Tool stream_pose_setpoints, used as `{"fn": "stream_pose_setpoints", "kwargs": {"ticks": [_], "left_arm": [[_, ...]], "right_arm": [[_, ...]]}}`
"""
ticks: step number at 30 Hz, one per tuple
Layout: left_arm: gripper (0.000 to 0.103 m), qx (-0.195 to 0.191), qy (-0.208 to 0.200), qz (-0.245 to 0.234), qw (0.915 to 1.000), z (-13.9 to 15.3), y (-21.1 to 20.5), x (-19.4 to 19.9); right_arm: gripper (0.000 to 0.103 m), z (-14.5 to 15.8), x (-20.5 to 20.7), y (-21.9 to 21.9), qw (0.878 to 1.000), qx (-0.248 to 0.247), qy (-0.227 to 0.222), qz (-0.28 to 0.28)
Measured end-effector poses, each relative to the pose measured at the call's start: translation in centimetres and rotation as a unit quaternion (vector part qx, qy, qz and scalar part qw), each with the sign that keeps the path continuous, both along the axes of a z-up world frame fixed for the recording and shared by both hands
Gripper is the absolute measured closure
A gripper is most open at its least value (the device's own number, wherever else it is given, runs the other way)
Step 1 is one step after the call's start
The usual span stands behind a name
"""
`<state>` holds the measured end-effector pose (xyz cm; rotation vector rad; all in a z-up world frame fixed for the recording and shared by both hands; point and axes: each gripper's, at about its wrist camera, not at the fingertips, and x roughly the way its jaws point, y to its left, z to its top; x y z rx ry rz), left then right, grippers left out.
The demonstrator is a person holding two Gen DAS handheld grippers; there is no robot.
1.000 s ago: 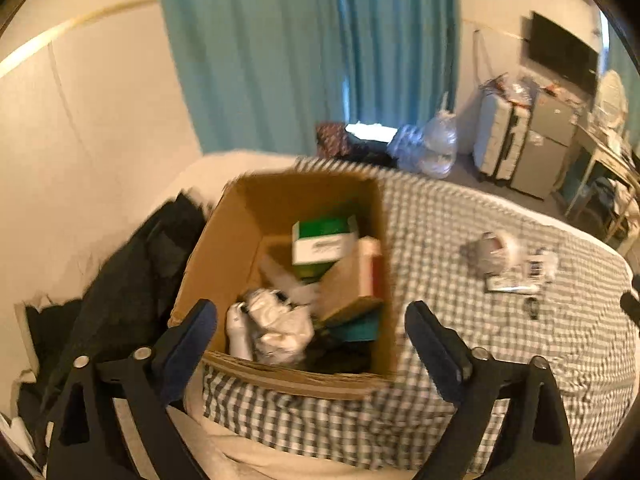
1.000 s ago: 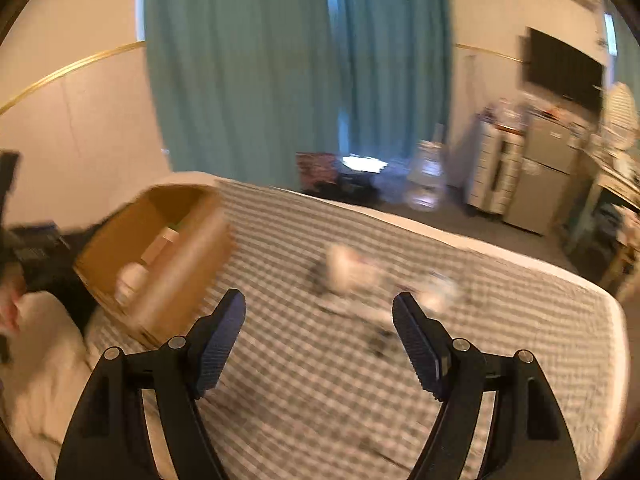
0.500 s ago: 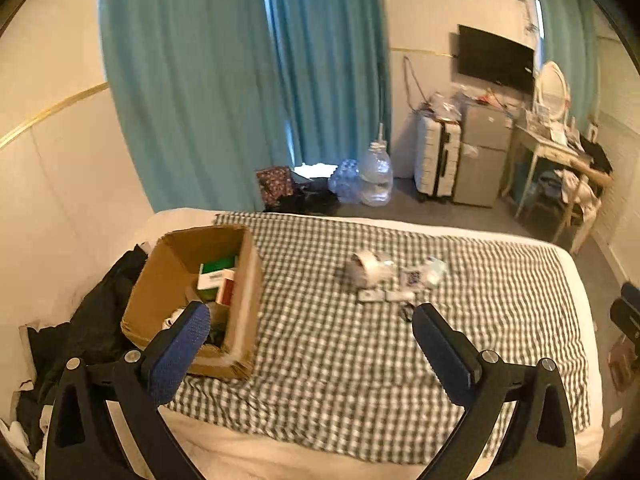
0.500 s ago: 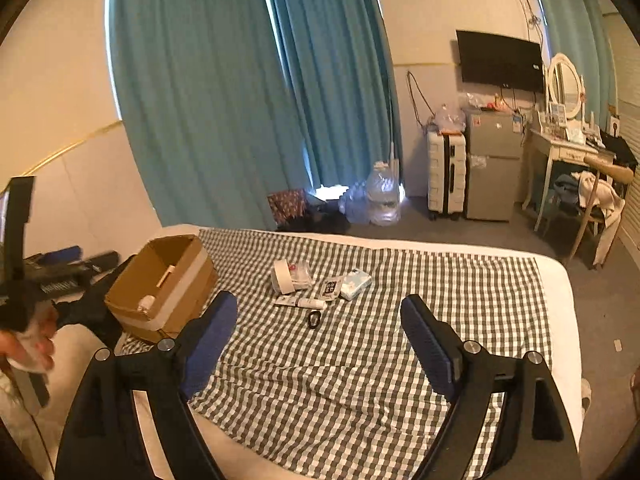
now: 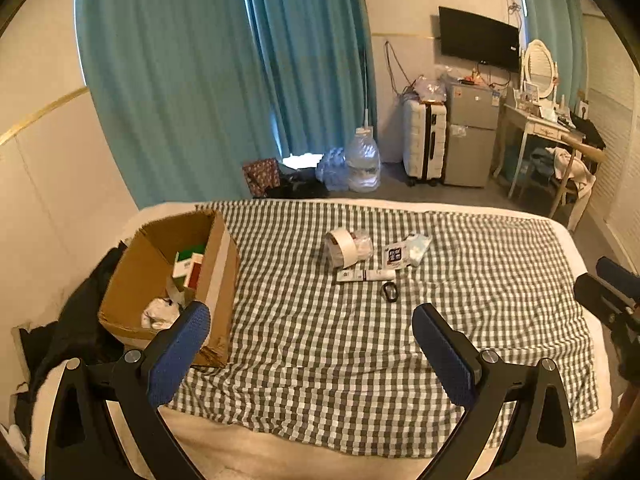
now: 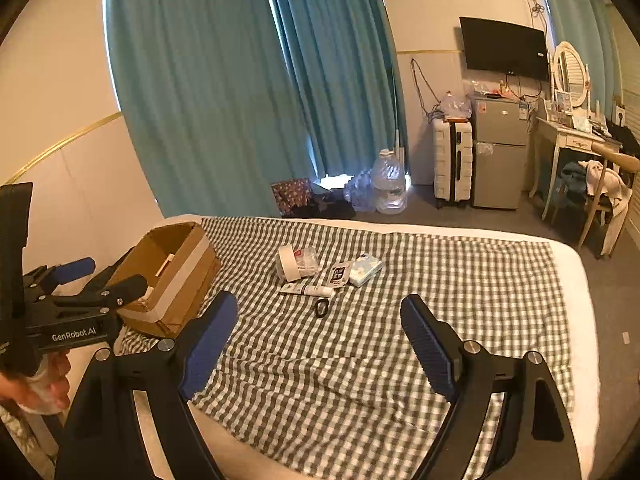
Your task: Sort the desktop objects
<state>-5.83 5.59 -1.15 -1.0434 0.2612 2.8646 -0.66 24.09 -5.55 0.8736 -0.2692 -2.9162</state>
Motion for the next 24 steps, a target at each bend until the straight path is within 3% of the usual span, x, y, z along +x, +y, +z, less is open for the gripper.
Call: {"fn": "stream_pose_setpoints", "kwargs": {"ticks": [4, 8, 11, 17, 24], "left_arm": [[0.000, 0.007, -0.008, 0.003, 0.9999, -3.7, -0.1, -3.7], [0.000, 0.002, -0.016, 0.000, 0.9999, -8.3, 0.7, -8.6], [0.000, -0.007, -0.014, -0.011, 0.9998, -11.5, 1.6, -12.7], [0.000, 0.007, -0.046, -0.015, 0.9988, -17.4, 3.2, -21.3], [0.000, 0.032, -0.080, 0.008, 0.9963, -21.0, 3.3, -27.9]], "right_arm": [[0.019, -3.5, -3.4, -0.9, 1.000, -0.006, -0.022, 0.011], [0.019, -8.3, -7.6, -0.8, 0.997, -0.049, -0.049, 0.027], [0.019, -12.5, -11.6, -0.8, 0.995, -0.042, -0.080, 0.029], [0.031, -20.0, -18.9, -0.3, 0.987, -0.030, -0.152, 0.038], [0.035, -24.7, -23.8, -1.9, 0.985, -0.024, -0.160, 0.052]]}}
